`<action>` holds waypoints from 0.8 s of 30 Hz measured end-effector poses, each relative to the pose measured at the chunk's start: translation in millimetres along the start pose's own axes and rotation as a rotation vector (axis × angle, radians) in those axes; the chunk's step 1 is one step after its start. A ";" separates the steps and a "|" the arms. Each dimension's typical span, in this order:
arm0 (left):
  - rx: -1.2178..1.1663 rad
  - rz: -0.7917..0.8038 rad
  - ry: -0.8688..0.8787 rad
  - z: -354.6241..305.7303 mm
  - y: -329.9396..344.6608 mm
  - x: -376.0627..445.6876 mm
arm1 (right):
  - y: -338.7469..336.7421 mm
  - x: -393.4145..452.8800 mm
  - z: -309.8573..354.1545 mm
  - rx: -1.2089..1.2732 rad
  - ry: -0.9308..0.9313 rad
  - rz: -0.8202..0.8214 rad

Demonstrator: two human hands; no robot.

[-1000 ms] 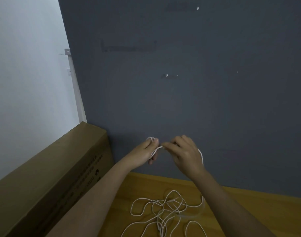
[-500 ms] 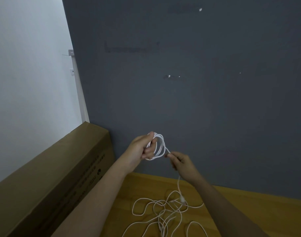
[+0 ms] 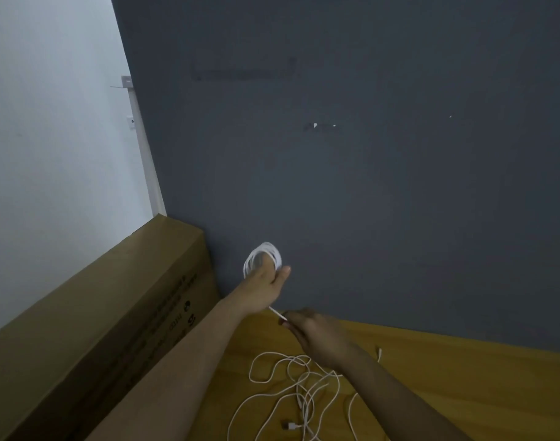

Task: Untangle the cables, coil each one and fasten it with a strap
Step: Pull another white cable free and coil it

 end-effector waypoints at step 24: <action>-1.456 0.024 -0.150 -9.7 17.5 -61.2 | -2.9 -40.6 -11.4 0.667 0.436 -0.314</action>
Point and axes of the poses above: each hand's wrist, its own x-axis towards the middle knuckle, its own y-axis out of the palm, z = x × y, the point moved 1 cm from there along x, towards the middle knuckle, and after that the axes turned 6 degrees about -z, right-handed, at the moved point
